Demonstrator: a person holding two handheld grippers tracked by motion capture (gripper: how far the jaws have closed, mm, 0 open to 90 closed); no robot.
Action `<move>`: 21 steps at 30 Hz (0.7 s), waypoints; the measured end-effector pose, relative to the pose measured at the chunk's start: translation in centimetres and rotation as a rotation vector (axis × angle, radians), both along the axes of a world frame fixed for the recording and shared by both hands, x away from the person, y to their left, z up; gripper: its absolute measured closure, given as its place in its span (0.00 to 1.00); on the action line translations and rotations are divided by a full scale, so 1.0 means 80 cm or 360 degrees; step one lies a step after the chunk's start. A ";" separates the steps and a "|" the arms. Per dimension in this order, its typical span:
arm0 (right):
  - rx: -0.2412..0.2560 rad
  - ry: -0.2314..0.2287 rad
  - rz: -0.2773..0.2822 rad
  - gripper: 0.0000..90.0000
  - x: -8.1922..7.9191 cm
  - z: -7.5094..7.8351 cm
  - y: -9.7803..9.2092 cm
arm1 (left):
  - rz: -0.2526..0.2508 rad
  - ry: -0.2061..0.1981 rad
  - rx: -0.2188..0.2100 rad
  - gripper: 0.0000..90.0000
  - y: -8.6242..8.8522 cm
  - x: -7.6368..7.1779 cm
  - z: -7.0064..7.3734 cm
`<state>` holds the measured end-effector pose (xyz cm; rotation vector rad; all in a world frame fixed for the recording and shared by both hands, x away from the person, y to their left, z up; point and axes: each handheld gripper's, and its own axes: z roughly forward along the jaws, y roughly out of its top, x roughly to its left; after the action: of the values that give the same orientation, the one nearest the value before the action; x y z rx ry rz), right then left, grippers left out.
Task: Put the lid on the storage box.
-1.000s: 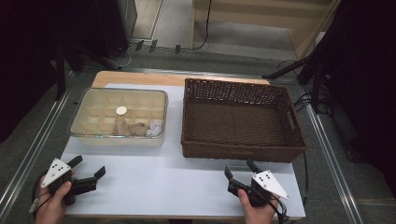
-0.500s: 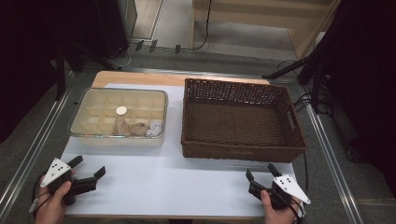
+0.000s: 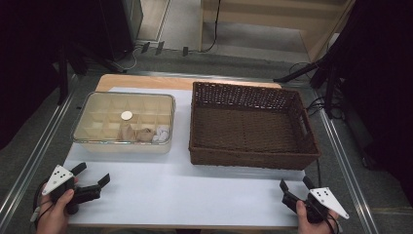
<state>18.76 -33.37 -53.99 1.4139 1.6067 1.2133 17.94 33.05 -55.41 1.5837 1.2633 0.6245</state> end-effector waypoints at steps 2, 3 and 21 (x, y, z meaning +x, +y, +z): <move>-0.0008 -0.0005 -0.0024 0.18 0.000 0.000 -0.006 | -0.0003 0.0000 -0.0001 0.00 0.000 0.000 0.000; -0.0007 -0.0006 -0.0032 0.17 -0.001 0.000 -0.009 | -0.0004 -0.0001 0.0000 0.00 0.000 0.000 0.000; -0.0023 -0.0004 -0.0059 0.17 -0.006 -0.009 -0.009 | -0.0016 -0.0008 -0.0013 0.00 0.001 0.000 0.000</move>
<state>18.25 -34.09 -54.68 1.4262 1.5775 1.1797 17.91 33.12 -55.43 1.5798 1.2516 0.6160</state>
